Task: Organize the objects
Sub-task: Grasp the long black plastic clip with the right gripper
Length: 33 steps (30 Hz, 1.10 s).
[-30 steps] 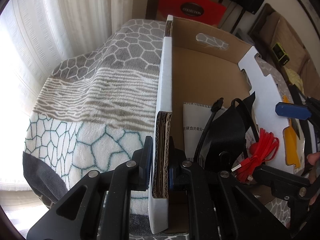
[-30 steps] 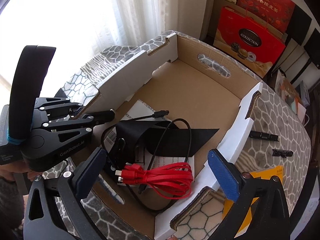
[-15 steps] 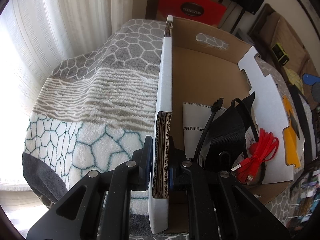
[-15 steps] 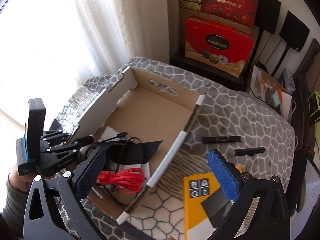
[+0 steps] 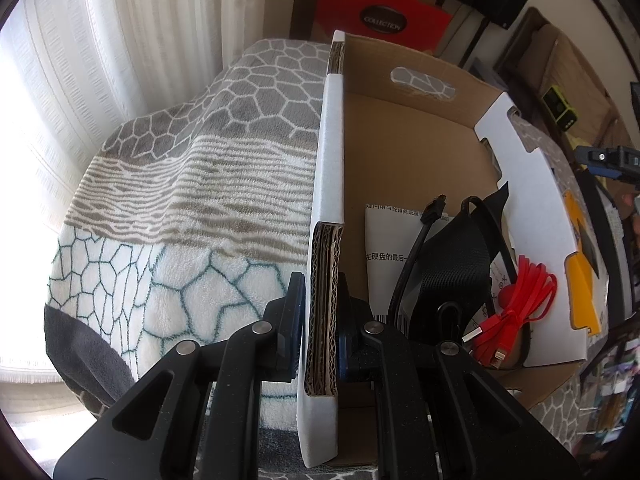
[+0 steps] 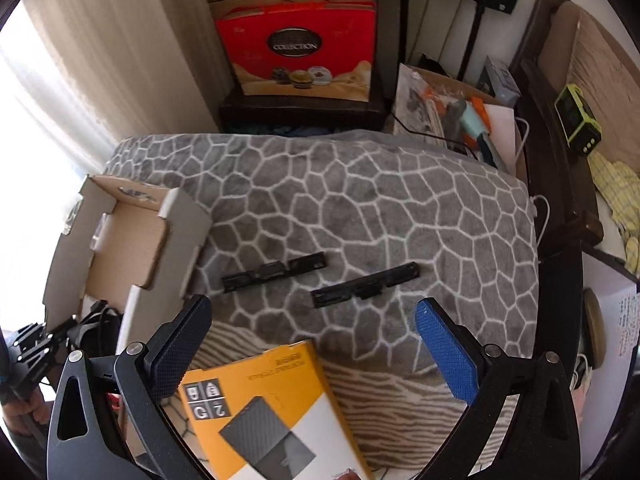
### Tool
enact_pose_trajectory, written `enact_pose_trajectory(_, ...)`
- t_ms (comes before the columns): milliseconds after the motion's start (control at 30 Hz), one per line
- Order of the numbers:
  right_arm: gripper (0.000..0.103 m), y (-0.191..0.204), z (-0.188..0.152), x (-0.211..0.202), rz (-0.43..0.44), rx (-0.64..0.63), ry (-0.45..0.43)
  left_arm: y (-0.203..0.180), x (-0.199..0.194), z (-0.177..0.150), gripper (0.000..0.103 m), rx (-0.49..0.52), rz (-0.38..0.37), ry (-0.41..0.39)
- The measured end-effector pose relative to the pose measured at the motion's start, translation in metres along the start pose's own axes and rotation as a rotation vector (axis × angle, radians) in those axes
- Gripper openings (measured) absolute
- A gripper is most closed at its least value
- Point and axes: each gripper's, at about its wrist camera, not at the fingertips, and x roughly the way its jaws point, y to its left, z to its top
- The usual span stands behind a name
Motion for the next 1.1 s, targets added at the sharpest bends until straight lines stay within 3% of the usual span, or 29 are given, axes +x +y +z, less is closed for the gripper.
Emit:
enact_pose_trajectory(167,0.1,-0.02,0.0,0.018,-0.009,0.024,0.02,-0.002,0.0,0.0,0.011,0.003,0.003,-0.003)
enact_pose_trajectory(633,0.1,-0.013,0.004,0.059,-0.074,-0.179,0.128,-0.002,0.0,0.0,0.011,0.001,0.004,-0.002)
enact_pose_trajectory(900,0.1,-0.02,0.009,0.074,-0.055,-0.154,0.165,-0.003,-0.001,-0.001,0.011,-0.003,0.002,-0.002)
enact_pose_trajectory(1100,0.096,-0.025,0.009,0.075,-0.022,-0.148,0.144,-0.003,-0.001,-0.001,0.011,-0.004,0.002,-0.002)
